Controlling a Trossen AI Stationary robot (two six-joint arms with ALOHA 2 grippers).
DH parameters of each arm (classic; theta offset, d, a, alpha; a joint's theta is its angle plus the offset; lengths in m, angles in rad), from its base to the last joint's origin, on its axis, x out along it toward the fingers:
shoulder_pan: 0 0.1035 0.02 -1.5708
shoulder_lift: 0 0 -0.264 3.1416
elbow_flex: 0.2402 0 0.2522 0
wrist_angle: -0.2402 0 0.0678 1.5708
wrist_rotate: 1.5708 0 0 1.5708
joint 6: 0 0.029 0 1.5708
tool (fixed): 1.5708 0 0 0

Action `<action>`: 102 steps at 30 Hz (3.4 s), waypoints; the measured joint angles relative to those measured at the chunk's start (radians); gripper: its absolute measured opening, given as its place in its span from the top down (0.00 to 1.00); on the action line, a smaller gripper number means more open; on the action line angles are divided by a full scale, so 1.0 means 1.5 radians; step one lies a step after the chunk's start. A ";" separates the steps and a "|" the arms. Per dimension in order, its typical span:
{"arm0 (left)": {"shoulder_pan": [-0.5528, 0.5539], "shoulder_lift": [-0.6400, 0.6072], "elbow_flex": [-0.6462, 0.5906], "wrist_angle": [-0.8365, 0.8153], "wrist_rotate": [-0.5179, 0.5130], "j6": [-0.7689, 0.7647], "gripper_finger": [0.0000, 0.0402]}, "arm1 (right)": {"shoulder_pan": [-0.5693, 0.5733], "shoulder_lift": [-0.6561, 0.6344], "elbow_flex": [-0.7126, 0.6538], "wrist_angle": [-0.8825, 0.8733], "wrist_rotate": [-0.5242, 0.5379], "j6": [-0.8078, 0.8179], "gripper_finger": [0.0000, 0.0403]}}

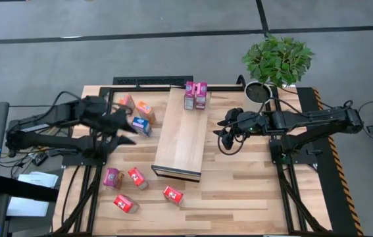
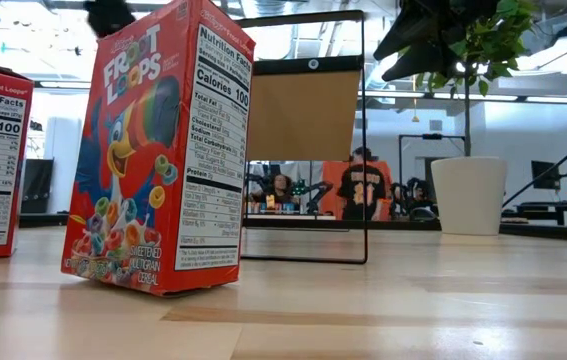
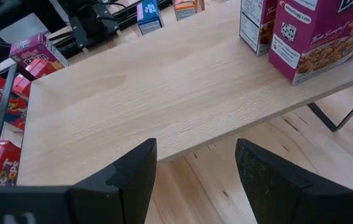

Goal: Stack cereal on shelf
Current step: Put the purple cereal box on the shelf

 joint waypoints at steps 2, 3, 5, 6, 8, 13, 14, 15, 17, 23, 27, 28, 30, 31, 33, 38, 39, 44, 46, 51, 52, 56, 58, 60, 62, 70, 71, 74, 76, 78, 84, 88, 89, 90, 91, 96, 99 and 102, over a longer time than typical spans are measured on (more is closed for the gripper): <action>-0.038 -0.016 0.000 -0.039 -0.016 -0.069 0.36 | 0.000 0.000 0.000 0.000 0.000 0.000 0.39; -0.056 -0.020 0.000 -0.056 -0.020 -0.101 0.34 | 0.000 0.000 0.000 0.000 0.000 0.000 0.39; -0.095 -0.021 0.000 -0.092 -0.018 -0.167 0.33 | 0.000 0.000 0.000 0.000 0.001 0.000 0.39; -0.116 -0.020 0.000 -0.107 -0.015 -0.201 0.33 | 0.000 0.000 0.000 0.000 0.001 0.000 0.39; -0.158 -0.012 0.000 -0.129 -0.002 -0.268 0.33 | 0.000 0.000 0.000 0.001 0.003 0.000 0.39; -0.269 0.025 0.000 -0.147 0.031 -0.439 0.34 | 0.000 0.000 0.000 0.000 0.003 0.001 0.39; -0.293 0.034 0.000 -0.147 0.040 -0.470 0.34 | 0.000 0.000 0.000 0.000 0.003 0.001 0.39; -0.316 0.044 0.000 -0.147 0.048 -0.500 0.34 | 0.000 0.000 0.000 0.000 0.003 0.001 0.39; -0.363 0.064 0.000 -0.146 0.063 -0.561 0.34 | 0.000 0.000 0.000 0.000 0.003 0.001 0.39; -0.481 0.127 0.000 -0.140 0.051 -0.705 0.34 | 0.000 0.000 0.000 0.000 0.003 0.001 0.39; -0.533 0.162 0.000 -0.155 0.030 -0.807 0.34 | 0.000 0.000 0.000 0.000 0.003 0.001 0.39; -0.541 0.169 0.000 -0.161 0.030 -0.835 0.34 | 0.000 0.000 0.000 0.000 0.003 0.001 0.39; -0.557 0.184 0.000 -0.169 0.026 -0.890 0.34 | 0.000 0.000 0.000 0.000 0.003 0.001 0.39; -0.565 0.189 0.000 -0.169 0.015 -0.918 0.34 | 0.000 0.000 0.000 0.000 0.003 0.001 0.39; -0.581 0.196 0.000 -0.169 -0.028 -0.972 0.34 | 0.000 0.000 0.000 0.000 0.003 0.001 0.39; -0.605 0.222 0.000 -0.187 -0.149 -1.091 0.34 | 0.000 0.000 0.000 0.000 0.003 0.001 0.39; -0.605 0.230 0.000 -0.197 -0.152 -1.106 0.34 | 0.000 0.000 0.000 0.000 0.003 0.001 0.39; -0.606 0.255 0.000 -0.218 -0.088 -1.109 0.34 | 0.000 0.000 0.000 -0.001 0.001 0.001 0.39; -0.606 0.256 0.007 -0.226 -0.082 -1.109 0.34 | 0.000 0.000 0.000 -0.003 0.000 0.000 0.39; -0.606 0.255 0.051 -0.310 -0.108 -1.116 0.34 | 0.000 0.000 0.000 -0.003 0.000 0.000 0.39; -0.606 0.256 0.057 -0.325 -0.115 -1.122 0.34 | 0.000 0.000 0.000 -0.003 0.000 0.000 0.39; -0.608 0.260 0.058 -0.350 -0.120 -1.126 0.34 | 0.000 0.000 0.000 -0.004 0.000 0.000 0.39; -0.608 0.265 0.058 -0.349 -0.135 -1.126 0.34 | 0.000 0.000 0.000 -0.006 0.000 0.000 0.39; -0.608 0.273 0.058 -0.343 -0.158 -1.125 0.34 | 0.000 0.000 0.000 -0.006 -0.001 0.000 0.39; -0.608 0.285 0.058 -0.345 -0.176 -1.119 0.34 | 0.000 0.000 0.000 -0.006 0.000 0.000 0.39; -0.608 0.352 0.057 -0.364 -0.180 -1.104 0.34 | 0.000 0.000 0.000 -0.008 0.000 0.000 0.39; -0.608 0.360 0.057 -0.362 -0.180 -1.106 0.34 | 0.000 0.000 0.000 -0.008 0.000 0.000 0.39; -0.608 0.376 0.057 -0.355 -0.179 -1.113 0.34 | 0.000 0.000 0.000 -0.008 0.000 0.000 0.39; -0.607 0.383 0.057 -0.355 -0.171 -1.120 0.34 | 0.000 0.000 0.000 -0.008 0.000 0.000 0.39; -0.607 0.392 0.057 -0.360 -0.163 -1.131 0.34 | 0.000 0.000 0.000 -0.008 0.000 0.000 0.39; -0.607 0.400 0.057 -0.368 -0.159 -1.163 0.34 | 0.000 0.000 0.000 -0.008 0.000 0.000 0.39; -0.607 0.400 0.057 -0.368 -0.158 -1.185 0.34 | 0.000 0.000 0.000 -0.011 0.000 0.000 0.39; -0.607 0.400 0.057 -0.368 -0.157 -1.189 0.34 | 0.000 0.000 0.000 -0.011 0.000 0.000 0.39; -0.607 0.400 0.057 -0.368 -0.153 -1.193 0.34 | 0.000 0.000 0.000 -0.011 0.000 0.000 0.39; -0.607 0.400 0.057 -0.368 -0.148 -1.194 0.34 | 0.000 0.000 0.000 -0.011 0.000 0.000 0.39; -0.607 0.400 0.057 -0.367 -0.126 -1.195 0.34 | 0.000 0.000 0.000 -0.011 0.000 0.000 0.39; -0.607 0.400 0.066 -0.373 -0.124 -1.195 0.34 | 0.000 0.000 0.000 -0.013 0.000 0.000 0.39; -0.607 0.400 0.081 -0.392 -0.127 -1.208 0.34 | 0.000 0.000 0.000 -0.016 0.000 0.000 0.39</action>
